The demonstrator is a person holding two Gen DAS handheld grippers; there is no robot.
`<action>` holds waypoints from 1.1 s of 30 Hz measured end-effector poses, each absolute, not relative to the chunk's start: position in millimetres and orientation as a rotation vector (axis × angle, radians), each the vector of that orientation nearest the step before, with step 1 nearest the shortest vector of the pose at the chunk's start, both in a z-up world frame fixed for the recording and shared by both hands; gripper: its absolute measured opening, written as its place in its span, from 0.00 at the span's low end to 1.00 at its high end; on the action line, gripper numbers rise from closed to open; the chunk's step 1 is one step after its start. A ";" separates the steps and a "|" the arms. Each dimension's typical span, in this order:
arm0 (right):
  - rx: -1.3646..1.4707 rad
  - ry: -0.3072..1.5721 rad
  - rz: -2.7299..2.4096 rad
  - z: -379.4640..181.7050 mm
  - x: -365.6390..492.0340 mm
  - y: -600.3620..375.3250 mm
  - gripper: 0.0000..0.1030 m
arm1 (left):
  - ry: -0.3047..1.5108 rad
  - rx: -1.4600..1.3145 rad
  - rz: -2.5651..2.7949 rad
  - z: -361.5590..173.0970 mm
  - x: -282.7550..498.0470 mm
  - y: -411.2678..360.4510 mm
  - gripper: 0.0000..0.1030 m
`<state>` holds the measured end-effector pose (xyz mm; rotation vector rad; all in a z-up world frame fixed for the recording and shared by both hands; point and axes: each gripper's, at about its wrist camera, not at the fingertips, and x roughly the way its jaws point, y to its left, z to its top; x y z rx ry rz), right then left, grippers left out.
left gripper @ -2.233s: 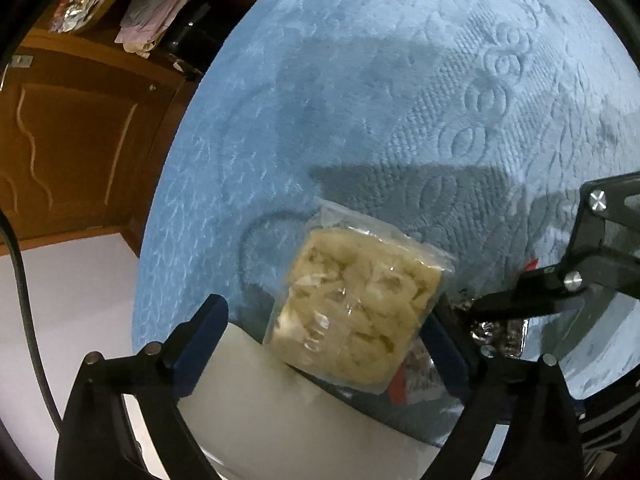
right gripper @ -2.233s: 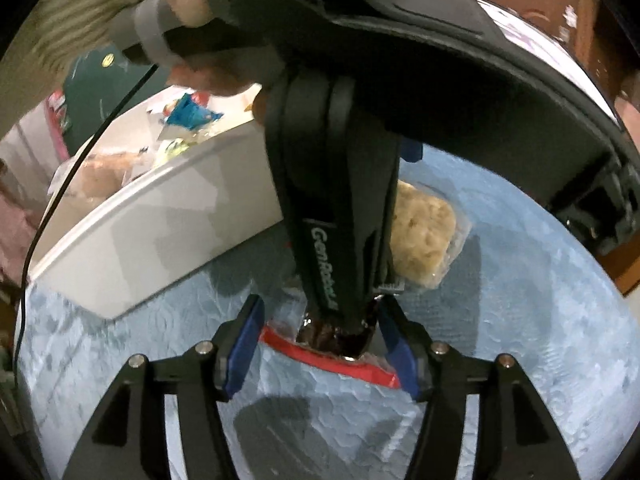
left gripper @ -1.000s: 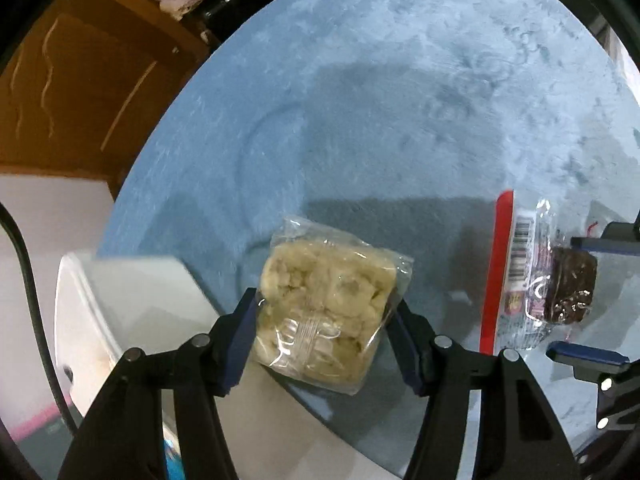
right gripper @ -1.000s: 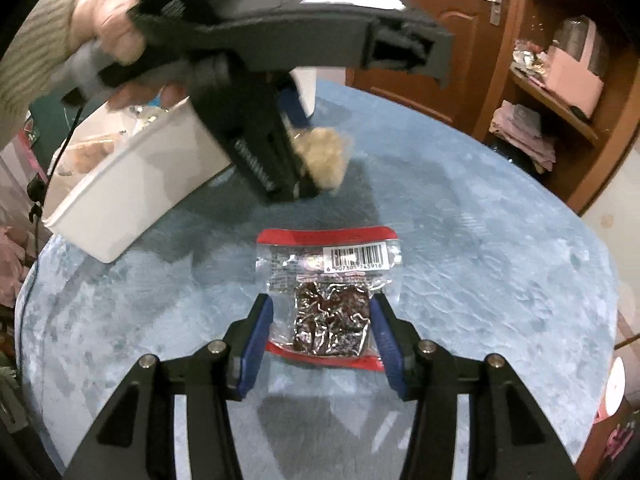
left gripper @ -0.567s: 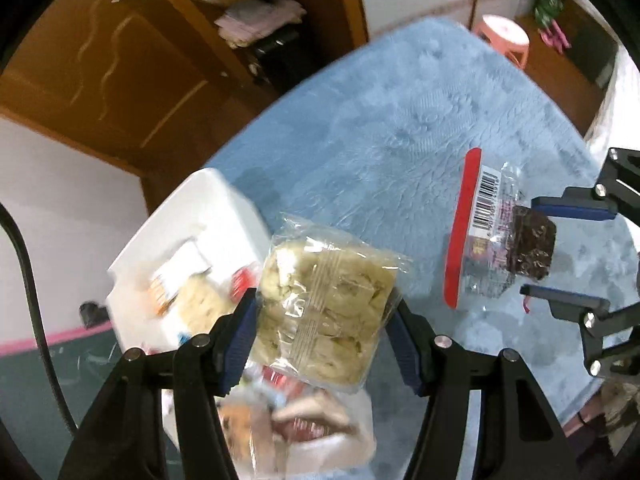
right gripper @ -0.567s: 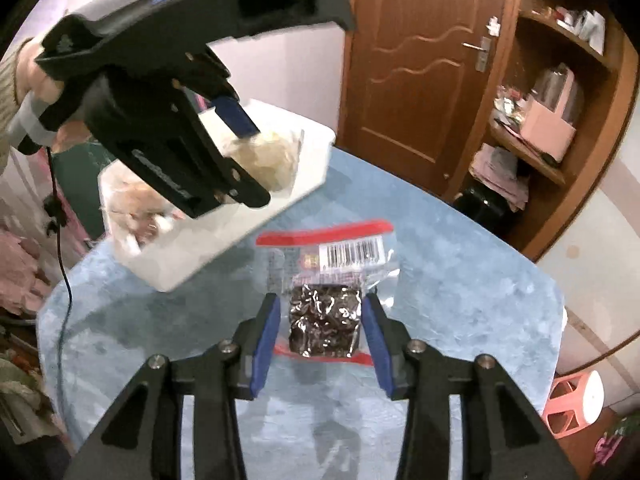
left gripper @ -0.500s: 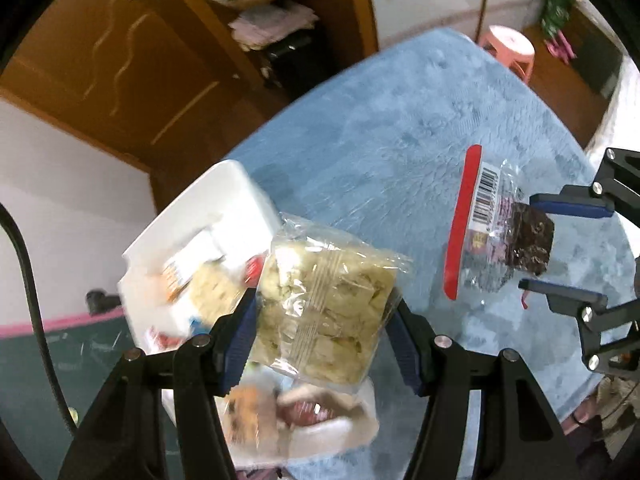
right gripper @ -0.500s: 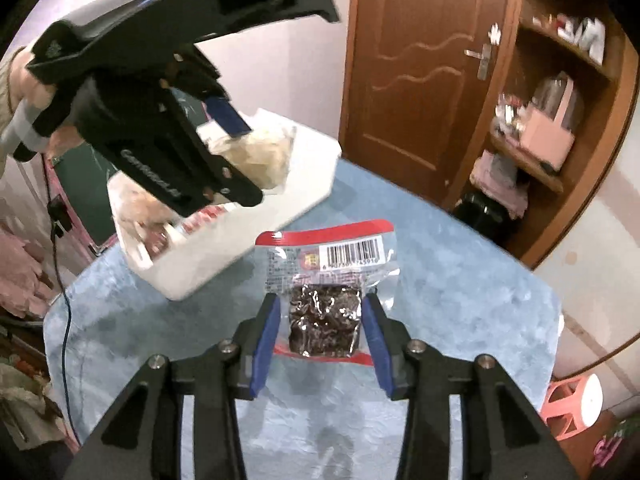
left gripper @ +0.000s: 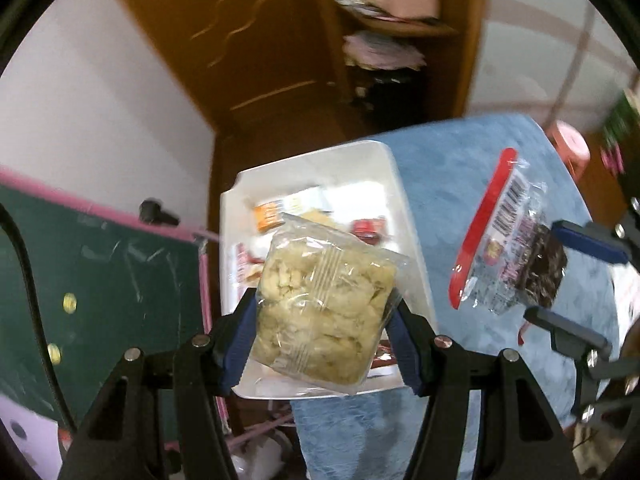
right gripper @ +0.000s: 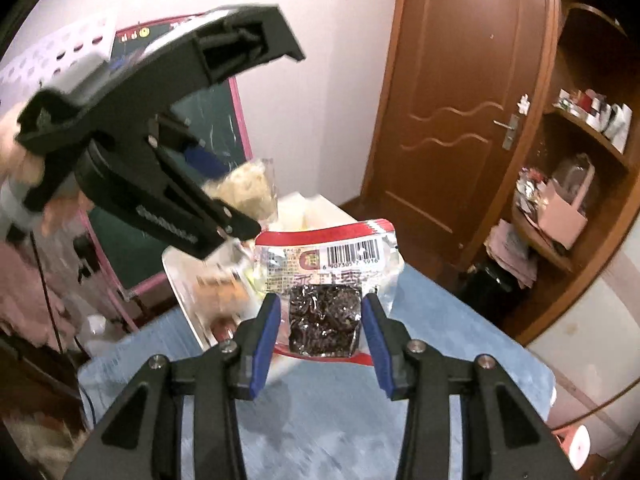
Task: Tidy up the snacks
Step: 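Carry the cracker pack and jerky pack into the white tray and release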
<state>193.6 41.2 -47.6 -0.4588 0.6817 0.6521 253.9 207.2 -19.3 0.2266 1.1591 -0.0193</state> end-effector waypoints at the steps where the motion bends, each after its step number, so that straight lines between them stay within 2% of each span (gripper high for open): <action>1: -0.453 0.679 0.648 -45.1 198.9 50.6 0.41 | 1.154 0.203 0.001 -18.3 254.9 218.0 0.58; 12: -0.330 0.764 0.524 -53.1 290.8 122.4 0.43 | 1.123 -0.072 0.086 -42.6 295.9 293.0 0.59; 14: -0.314 0.779 0.510 -58.3 303.5 126.0 0.44 | 1.122 -0.093 0.086 -50.1 304.8 295.4 0.66; 15: -0.315 0.780 0.506 -60.6 307.9 127.4 0.45 | 1.126 -0.104 0.082 -54.6 310.1 296.9 0.79; 16: -0.317 0.783 0.502 -62.6 310.1 127.6 0.47 | 1.124 -0.110 0.088 -59.6 315.2 297.8 0.84; 19: -0.332 0.785 0.483 -67.2 314.2 126.5 0.50 | 1.123 -0.128 0.080 -68.7 323.4 298.9 0.88; 27: -0.298 0.824 0.467 -75.7 311.2 105.8 0.51 | 1.102 -0.119 0.067 -73.0 319.8 285.0 0.90; 33: -0.238 0.846 0.434 -66.0 298.0 81.5 0.51 | 1.048 -0.077 0.048 -48.6 297.3 256.7 0.90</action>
